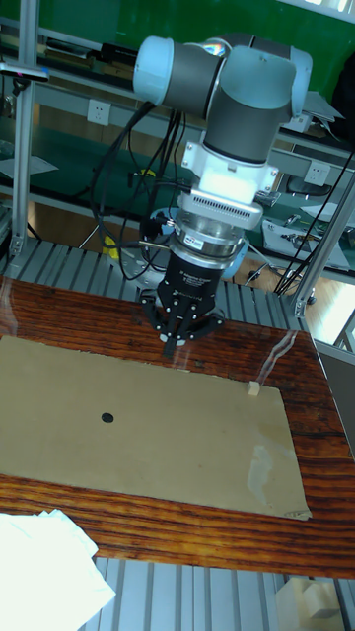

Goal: Grab the block and place it at the designated location

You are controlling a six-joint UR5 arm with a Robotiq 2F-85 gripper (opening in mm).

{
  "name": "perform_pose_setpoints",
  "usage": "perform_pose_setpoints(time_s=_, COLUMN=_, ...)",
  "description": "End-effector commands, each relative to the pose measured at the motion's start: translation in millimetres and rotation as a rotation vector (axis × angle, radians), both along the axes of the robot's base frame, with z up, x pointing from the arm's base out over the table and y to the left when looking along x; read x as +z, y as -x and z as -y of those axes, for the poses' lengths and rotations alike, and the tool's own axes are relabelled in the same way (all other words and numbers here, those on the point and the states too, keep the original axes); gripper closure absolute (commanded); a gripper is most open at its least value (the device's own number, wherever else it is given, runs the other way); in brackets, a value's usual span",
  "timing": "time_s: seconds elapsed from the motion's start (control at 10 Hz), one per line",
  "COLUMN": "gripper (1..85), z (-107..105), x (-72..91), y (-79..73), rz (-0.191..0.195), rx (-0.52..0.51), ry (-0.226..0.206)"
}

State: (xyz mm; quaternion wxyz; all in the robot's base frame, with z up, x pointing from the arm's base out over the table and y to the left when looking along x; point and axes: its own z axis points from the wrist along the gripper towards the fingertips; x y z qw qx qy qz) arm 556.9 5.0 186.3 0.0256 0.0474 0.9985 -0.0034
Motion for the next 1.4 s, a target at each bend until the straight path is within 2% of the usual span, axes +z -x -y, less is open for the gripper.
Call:
perform_pose_setpoints(time_s=0.0, gripper=84.7, z=-31.8, x=-4.3, y=15.4, rz=-0.05, rx=0.025, ry=-0.077)
perform_pose_setpoints(time_s=0.1, gripper=84.7, z=-22.9, x=-9.4, y=12.3, rz=-0.032, rx=0.025, ry=-0.014)
perform_pose_setpoints(time_s=0.2, gripper=84.7, z=-17.0, x=-11.6, y=11.6, rz=-0.028, rx=0.022, ry=0.014)
perform_pose_setpoints(time_s=0.4, gripper=84.7, z=-2.9, x=-7.6, y=13.6, rz=-0.047, rx=0.071, ry=0.006)
perform_pose_setpoints(time_s=0.6, gripper=84.7, z=-2.2, x=-7.3, y=11.1, rz=-0.038, rx=0.094, ry=0.007)
perform_pose_setpoints(time_s=0.7, gripper=84.7, z=-8.2, x=-7.3, y=10.4, rz=-0.034, rx=0.108, ry=-0.016)
perform_pose_setpoints(time_s=0.8, gripper=84.7, z=-15.8, x=-7.0, y=6.2, rz=-0.018, rx=0.018, ry=-0.048)
perform_pose_setpoints(time_s=0.9, gripper=84.7, z=-18.5, x=-6.9, y=5.7, rz=-0.017, rx=-0.025, ry=-0.06)
perform_pose_setpoints(time_s=1.0, gripper=84.7, z=-13.4, x=-6.9, y=0.9, rz=0.002, rx=-0.039, ry=-0.041)
perform_pose_setpoints(time_s=1.2, gripper=84.7, z=2.3, x=-6.9, y=-2.9, rz=0.014, rx=0.064, ry=0.02)
perform_pose_setpoints(time_s=1.3, gripper=84.7, z=-0.3, x=-7.9, y=-5.5, rz=0.023, rx=0.08, ry=0.01)
